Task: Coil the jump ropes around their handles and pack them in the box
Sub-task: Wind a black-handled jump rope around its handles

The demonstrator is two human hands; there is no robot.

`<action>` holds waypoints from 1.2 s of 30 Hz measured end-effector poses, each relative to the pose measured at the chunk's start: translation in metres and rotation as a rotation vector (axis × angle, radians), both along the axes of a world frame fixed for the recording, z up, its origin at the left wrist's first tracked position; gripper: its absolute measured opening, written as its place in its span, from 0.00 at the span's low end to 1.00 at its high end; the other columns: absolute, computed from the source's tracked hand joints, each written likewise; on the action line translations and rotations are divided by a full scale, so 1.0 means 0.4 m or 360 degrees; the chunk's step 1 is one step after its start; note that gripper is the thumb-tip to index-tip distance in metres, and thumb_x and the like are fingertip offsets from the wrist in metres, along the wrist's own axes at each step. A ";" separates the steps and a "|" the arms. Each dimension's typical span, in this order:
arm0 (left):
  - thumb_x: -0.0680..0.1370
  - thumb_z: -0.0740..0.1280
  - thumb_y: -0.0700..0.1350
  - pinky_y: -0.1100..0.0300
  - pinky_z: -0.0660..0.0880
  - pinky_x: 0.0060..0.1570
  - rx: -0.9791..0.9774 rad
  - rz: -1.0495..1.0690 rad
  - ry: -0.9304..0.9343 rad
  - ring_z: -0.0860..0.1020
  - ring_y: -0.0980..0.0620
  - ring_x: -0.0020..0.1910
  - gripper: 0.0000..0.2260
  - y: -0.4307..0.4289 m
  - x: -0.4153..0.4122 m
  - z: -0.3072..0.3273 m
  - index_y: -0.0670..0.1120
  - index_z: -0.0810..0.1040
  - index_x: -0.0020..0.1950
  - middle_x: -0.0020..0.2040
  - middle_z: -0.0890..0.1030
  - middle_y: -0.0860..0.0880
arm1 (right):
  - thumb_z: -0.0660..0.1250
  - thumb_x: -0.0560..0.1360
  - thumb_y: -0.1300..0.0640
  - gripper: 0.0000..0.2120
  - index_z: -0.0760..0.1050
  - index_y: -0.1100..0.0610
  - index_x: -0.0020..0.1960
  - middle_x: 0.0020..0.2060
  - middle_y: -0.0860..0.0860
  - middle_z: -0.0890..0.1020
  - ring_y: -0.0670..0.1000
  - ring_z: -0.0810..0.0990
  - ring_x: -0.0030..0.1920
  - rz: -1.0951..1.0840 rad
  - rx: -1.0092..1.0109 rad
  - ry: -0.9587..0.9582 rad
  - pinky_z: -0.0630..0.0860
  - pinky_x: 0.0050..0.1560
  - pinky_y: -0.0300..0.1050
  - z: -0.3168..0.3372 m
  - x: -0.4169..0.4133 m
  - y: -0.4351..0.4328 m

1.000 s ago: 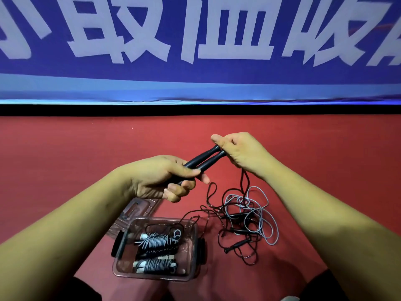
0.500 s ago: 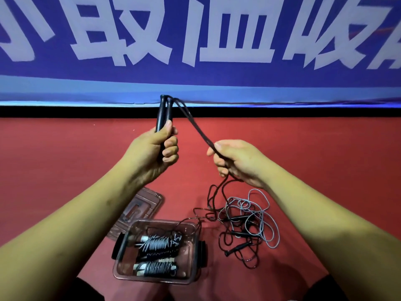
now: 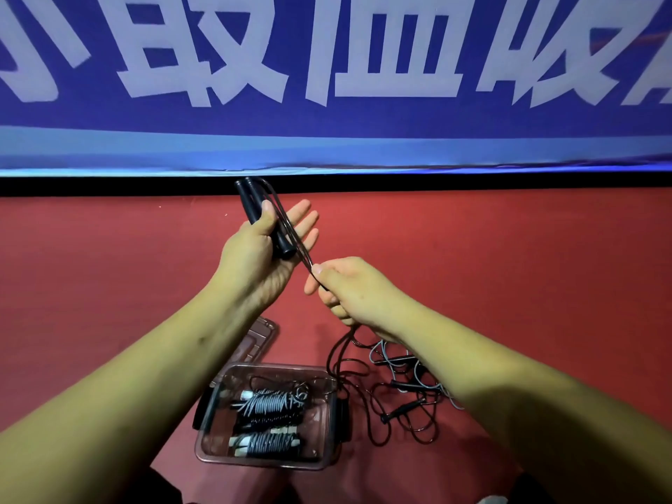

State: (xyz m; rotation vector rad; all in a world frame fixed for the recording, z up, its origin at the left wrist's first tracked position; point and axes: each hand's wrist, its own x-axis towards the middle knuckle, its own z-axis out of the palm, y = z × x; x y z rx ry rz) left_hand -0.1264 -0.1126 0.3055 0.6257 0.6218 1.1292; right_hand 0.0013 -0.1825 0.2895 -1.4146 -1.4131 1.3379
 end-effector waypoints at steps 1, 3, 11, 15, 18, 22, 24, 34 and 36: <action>0.85 0.53 0.52 0.52 0.78 0.58 -0.0013 -0.0053 0.0031 0.80 0.48 0.61 0.20 -0.001 0.001 0.000 0.40 0.70 0.70 0.62 0.82 0.45 | 0.53 0.84 0.55 0.16 0.75 0.61 0.45 0.25 0.48 0.65 0.45 0.59 0.21 0.0006 -0.0005 -0.0032 0.55 0.26 0.38 0.001 -0.001 -0.001; 0.85 0.53 0.54 0.54 0.73 0.61 0.0001 -0.0134 0.0103 0.78 0.51 0.64 0.19 -0.009 0.006 0.003 0.44 0.77 0.63 0.62 0.82 0.51 | 0.53 0.84 0.55 0.16 0.75 0.61 0.45 0.26 0.49 0.66 0.45 0.59 0.21 0.0047 -0.0046 -0.0075 0.56 0.27 0.39 0.005 -0.004 -0.006; 0.82 0.56 0.61 0.52 0.79 0.46 -0.0102 -0.0211 -0.0019 0.83 0.47 0.41 0.16 -0.013 0.012 0.002 0.50 0.71 0.49 0.37 0.80 0.50 | 0.54 0.84 0.53 0.18 0.76 0.62 0.47 0.27 0.51 0.69 0.47 0.64 0.23 0.0151 -0.0103 -0.0110 0.62 0.26 0.38 0.009 0.009 -0.015; 0.82 0.56 0.59 0.66 0.60 0.24 -0.0066 0.0046 0.0078 0.59 0.57 0.22 0.16 0.041 -0.009 0.019 0.49 0.69 0.44 0.26 0.59 0.54 | 0.59 0.82 0.52 0.13 0.77 0.59 0.47 0.28 0.50 0.77 0.48 0.78 0.29 0.0411 -0.0020 -0.0568 0.74 0.35 0.37 0.022 0.035 -0.023; 0.84 0.57 0.57 0.68 0.58 0.24 -0.0116 0.0286 0.0236 0.57 0.57 0.21 0.15 0.097 -0.045 0.001 0.49 0.67 0.42 0.25 0.57 0.53 | 0.62 0.80 0.60 0.05 0.76 0.59 0.48 0.30 0.50 0.78 0.48 0.80 0.29 0.0411 0.0026 -0.0602 0.77 0.37 0.41 0.040 0.047 -0.018; 0.84 0.58 0.53 0.67 0.60 0.25 -0.0105 0.0552 0.0556 0.57 0.56 0.19 0.12 0.153 -0.106 -0.022 0.48 0.67 0.44 0.24 0.59 0.52 | 0.64 0.79 0.58 0.06 0.78 0.57 0.45 0.27 0.48 0.74 0.45 0.74 0.24 0.0390 0.0122 -0.0799 0.71 0.30 0.38 0.072 0.079 -0.016; 0.84 0.60 0.51 0.64 0.65 0.26 0.0032 0.0635 0.0975 0.61 0.55 0.18 0.10 0.170 -0.130 -0.030 0.47 0.68 0.46 0.26 0.63 0.50 | 0.65 0.79 0.55 0.08 0.80 0.56 0.44 0.25 0.45 0.70 0.40 0.69 0.23 0.0396 0.0281 -0.0975 0.65 0.29 0.33 0.086 0.101 -0.017; 0.82 0.63 0.46 0.53 0.66 0.41 0.0785 -0.0393 0.2900 0.79 0.34 0.52 0.14 0.117 -0.083 -0.092 0.39 0.76 0.64 0.52 0.80 0.33 | 0.71 0.75 0.52 0.06 0.82 0.55 0.44 0.33 0.47 0.79 0.43 0.72 0.32 0.0190 0.0515 -0.1156 0.66 0.33 0.33 0.101 0.169 0.009; 0.82 0.62 0.48 0.56 0.65 0.34 0.0829 -0.0572 0.2943 0.80 0.36 0.47 0.14 0.086 -0.063 -0.085 0.41 0.76 0.63 0.47 0.80 0.36 | 0.71 0.75 0.52 0.05 0.83 0.54 0.44 0.34 0.45 0.80 0.41 0.74 0.34 0.0098 0.0552 -0.1181 0.66 0.33 0.30 0.109 0.197 0.016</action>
